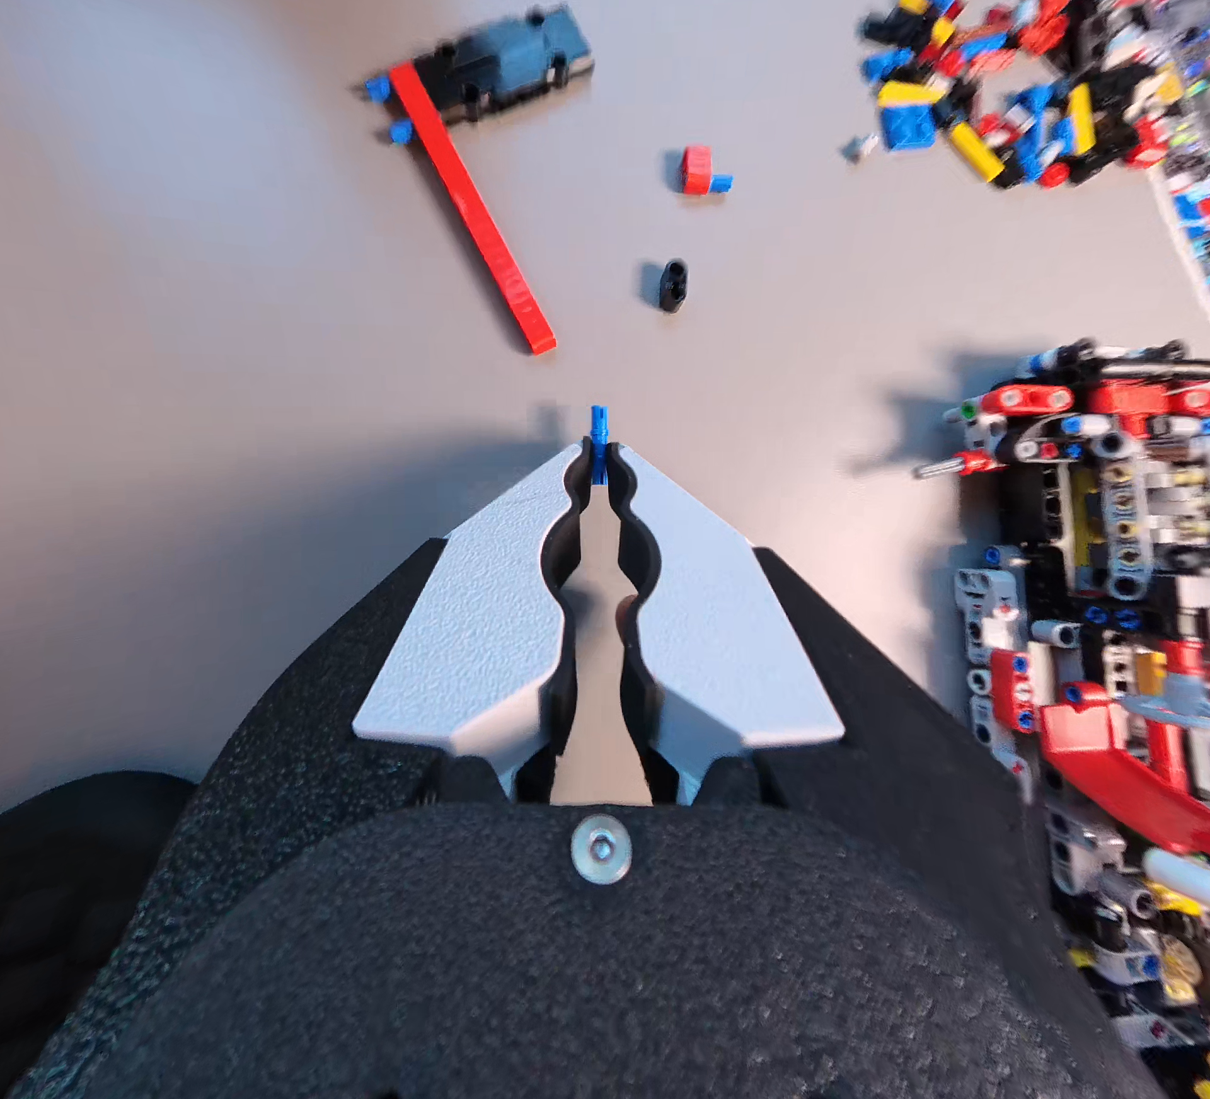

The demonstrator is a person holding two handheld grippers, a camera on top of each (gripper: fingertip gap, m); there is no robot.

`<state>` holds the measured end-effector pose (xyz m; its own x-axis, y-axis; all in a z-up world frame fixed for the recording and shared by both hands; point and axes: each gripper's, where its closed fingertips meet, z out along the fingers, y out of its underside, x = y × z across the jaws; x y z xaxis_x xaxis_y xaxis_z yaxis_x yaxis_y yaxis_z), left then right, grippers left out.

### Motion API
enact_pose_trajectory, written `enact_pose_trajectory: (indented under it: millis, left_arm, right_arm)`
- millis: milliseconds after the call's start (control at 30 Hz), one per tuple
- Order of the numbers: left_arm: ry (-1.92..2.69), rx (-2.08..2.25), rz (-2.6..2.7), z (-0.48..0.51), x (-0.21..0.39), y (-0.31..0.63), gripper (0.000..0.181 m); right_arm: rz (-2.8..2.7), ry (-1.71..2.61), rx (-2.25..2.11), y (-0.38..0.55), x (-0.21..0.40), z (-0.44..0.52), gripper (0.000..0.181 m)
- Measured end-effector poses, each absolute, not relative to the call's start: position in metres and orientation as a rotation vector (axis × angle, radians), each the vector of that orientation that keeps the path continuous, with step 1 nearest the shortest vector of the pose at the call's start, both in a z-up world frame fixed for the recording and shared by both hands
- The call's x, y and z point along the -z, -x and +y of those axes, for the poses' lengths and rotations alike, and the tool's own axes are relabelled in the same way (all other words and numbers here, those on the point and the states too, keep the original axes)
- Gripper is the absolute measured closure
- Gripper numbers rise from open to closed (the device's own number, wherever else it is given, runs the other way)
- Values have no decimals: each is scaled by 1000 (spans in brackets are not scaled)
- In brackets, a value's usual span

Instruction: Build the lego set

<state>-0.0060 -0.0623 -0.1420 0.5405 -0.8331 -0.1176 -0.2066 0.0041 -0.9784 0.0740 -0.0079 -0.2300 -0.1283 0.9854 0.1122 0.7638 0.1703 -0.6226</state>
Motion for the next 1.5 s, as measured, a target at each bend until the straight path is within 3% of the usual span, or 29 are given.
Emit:
enact_pose_trajectory:
  millis: [233,1167,1500]
  left_arm:
    - [1572,584,962,-58,157,5,178]
    - [1720,426,1234,-66,210,-6,178]
    - [1663,141,1453,-71,230,-10,178]
  right_arm:
    - [-1729,1487,-834,-36,159,-13,180]
    - [-2018,1444,-768,-10,205,-65,180]
    - [-2027,1763,-850,-16,229,-75,181]
